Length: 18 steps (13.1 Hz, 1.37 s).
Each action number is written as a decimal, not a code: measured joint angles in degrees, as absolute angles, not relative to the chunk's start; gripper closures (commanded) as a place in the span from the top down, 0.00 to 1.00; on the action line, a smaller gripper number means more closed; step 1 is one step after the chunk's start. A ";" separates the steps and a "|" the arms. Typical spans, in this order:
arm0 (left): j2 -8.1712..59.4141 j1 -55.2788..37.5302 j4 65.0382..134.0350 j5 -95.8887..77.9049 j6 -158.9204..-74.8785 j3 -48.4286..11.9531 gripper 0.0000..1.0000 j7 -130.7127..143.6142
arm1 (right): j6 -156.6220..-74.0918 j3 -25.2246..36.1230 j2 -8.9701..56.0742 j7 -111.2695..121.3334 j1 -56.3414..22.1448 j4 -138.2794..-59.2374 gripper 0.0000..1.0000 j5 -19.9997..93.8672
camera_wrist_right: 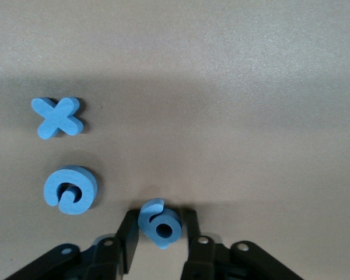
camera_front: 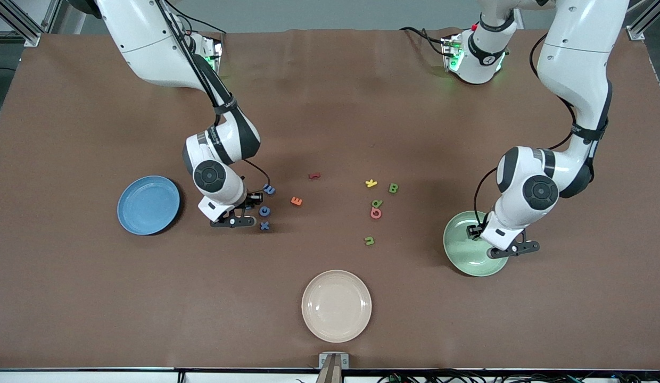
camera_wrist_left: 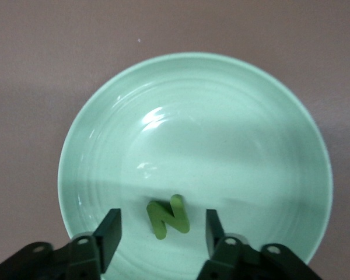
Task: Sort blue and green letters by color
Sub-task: 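Carry the blue 6 to the blue plate with the right gripper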
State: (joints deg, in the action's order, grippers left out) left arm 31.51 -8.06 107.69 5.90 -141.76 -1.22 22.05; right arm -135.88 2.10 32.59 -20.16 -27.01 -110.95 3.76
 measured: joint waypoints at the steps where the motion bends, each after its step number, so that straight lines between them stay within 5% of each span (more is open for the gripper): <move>1: 30.90 -8.07 107.40 5.90 -141.76 -2.15 1.00 22.21 | -136.00 2.10 32.57 -20.18 -27.05 -110.95 0.17 4.07; 5: 29.72 -10.52 106.44 5.90 -141.72 -9.72 0.92 30.39 | -136.26 2.23 32.47 -20.20 -27.06 -110.93 0.15 4.31; 9: 33.40 -20.97 101.23 6.14 -141.74 -10.23 0.85 35.16 | -132.13 3.18 28.63 -18.34 -25.59 -110.66 0.15 4.32; 13: 41.62 -26.52 93.73 7.68 -141.93 -10.14 0.68 39.72 | -124.32 3.74 20.41 -3.00 -16.69 -111.95 0.15 4.32; 18: 47.33 -26.82 86.60 7.72 -142.27 -9.91 0.61 47.06 | -127.95 4.06 18.67 14.89 -4.38 -117.45 0.15 4.31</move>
State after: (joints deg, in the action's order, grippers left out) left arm 47.33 -26.82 86.60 7.72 -142.27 -9.91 47.06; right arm -127.95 4.06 18.67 14.89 -4.38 -117.45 4.31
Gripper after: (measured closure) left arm 0.361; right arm 0.678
